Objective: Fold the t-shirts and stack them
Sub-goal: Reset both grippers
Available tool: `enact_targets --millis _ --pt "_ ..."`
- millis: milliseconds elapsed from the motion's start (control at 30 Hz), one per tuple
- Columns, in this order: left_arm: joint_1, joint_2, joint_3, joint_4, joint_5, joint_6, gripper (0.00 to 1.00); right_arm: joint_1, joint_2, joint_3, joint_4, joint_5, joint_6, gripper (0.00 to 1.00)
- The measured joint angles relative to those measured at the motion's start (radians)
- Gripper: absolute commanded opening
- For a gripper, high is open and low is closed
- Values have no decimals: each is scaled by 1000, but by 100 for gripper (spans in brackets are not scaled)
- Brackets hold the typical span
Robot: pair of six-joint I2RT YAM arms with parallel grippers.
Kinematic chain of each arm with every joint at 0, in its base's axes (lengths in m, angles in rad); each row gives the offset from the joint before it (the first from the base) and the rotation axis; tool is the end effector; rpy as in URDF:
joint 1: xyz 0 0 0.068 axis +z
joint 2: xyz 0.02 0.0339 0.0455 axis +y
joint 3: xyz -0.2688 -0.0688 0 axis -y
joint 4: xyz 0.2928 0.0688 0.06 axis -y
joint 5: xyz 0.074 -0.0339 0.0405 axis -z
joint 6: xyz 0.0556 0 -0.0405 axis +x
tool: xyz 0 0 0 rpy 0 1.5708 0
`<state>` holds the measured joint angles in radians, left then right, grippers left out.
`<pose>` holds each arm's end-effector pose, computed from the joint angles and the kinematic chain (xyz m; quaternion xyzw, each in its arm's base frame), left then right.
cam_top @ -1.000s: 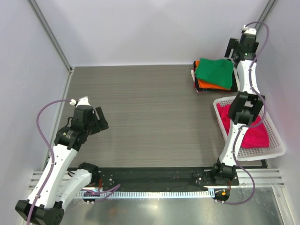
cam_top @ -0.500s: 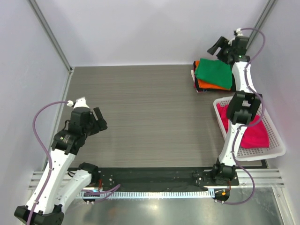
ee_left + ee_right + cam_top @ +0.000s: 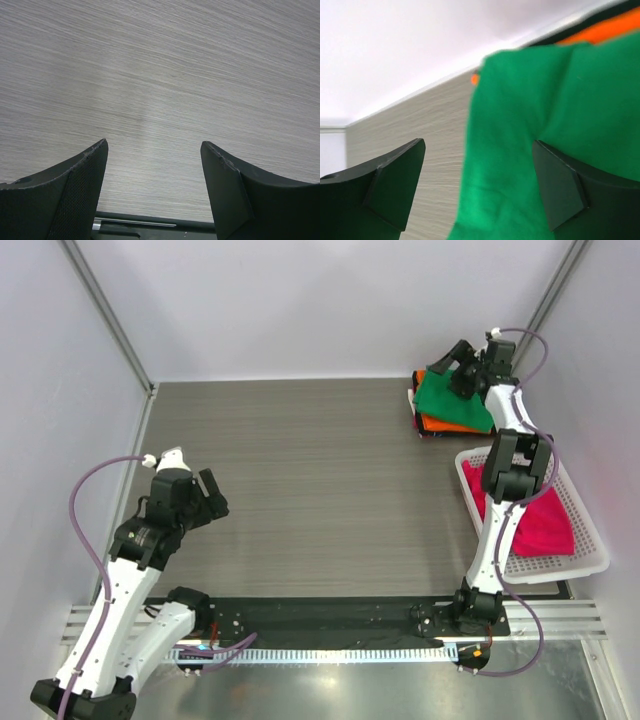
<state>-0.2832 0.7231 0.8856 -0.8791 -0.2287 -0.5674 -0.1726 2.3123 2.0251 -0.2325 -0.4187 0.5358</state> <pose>0.1901 -0.0422 0.3138 -0.1748 0.8884 -0.0752 0.4177 0.6025 -0.0821 0.2244 0.1957 0.8298 0.2655 0.4502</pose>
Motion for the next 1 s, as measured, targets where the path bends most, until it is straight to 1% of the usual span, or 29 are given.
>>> enact_targets --millis 67,167,233,300,367,467,567,700,767,833,900,1000 --pt "0 -1 0 0 0 0 77 -1 0 36 0 -30 8 100" --pt "0 -8 0 0 0 0 77 -1 -12 91 12 -69 24 100" --pt "0 -14 0 0 -2 0 77 2 -58 88 14 -87 33 100" --pt "0 -18 0 0 -6 0 79 6 -141 42 22 -87 42 100" --pt "0 -21 0 0 -7 0 80 7 -261 -50 14 -76 47 100" --pt "0 -26 0 1 -6 0 81 10 -546 -273 31 -28 61 100" --pt "0 -38 0 5 -2 1 81 12 -813 -461 49 3 83 100" --pt "0 -63 0 11 14 2 82 12 -1085 -674 56 20 109 100" --pt "0 -76 0 15 24 2 82 13 -1175 -768 18 34 111 100" --pt "0 -92 0 16 41 4 83 14 -1242 -853 -61 68 109 100" --pt "0 -109 0 17 51 5 83 14 -1300 -915 -159 117 102 100" --pt "0 -127 0 23 57 5 83 14 -1378 -966 -283 189 83 100"
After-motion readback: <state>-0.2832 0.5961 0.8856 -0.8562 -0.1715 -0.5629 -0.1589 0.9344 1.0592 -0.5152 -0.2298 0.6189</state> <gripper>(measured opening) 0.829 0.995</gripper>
